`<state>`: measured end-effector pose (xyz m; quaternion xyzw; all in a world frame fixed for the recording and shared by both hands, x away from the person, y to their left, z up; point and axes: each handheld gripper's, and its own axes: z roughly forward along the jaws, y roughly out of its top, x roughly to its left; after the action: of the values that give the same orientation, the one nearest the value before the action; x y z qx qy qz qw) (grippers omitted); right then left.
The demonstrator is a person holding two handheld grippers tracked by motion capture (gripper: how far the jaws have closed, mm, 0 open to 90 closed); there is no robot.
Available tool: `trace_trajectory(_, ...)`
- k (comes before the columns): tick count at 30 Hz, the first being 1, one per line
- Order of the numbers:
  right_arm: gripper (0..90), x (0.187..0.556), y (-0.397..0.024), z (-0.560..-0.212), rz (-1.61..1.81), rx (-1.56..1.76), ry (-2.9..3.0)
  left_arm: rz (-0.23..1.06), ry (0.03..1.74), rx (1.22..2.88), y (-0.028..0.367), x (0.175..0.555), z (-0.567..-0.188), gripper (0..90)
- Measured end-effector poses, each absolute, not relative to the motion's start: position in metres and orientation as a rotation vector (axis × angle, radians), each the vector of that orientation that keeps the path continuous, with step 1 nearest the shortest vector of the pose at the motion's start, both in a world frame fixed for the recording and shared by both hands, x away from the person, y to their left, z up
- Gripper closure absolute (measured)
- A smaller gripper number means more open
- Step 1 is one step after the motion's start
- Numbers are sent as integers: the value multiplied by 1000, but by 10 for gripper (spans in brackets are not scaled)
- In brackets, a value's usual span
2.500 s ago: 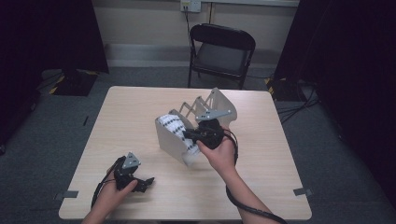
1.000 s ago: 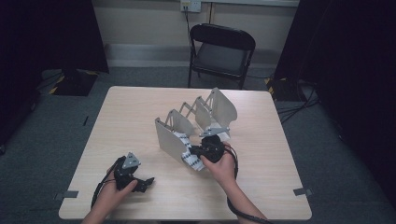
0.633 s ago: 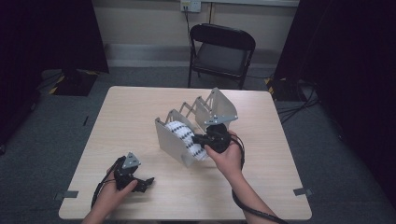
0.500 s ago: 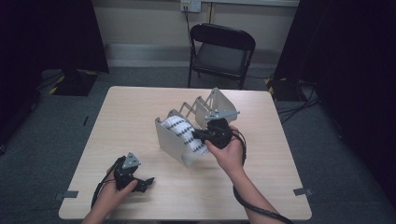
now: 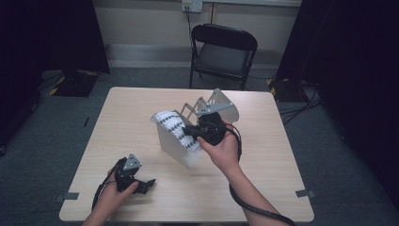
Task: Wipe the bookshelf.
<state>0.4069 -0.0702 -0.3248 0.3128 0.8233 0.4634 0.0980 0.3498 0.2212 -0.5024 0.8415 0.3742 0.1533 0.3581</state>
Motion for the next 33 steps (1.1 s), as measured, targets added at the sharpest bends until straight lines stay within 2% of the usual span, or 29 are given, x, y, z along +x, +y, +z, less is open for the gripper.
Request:
trace_trajectory(17,856,415,-69,-361,1324,953,2476,394,962,2178,222,350,-502,0)
trace_trajectory(33,854,423,-65,-434,1276,1019,2554,394,962,2178,222,350,-502,0)
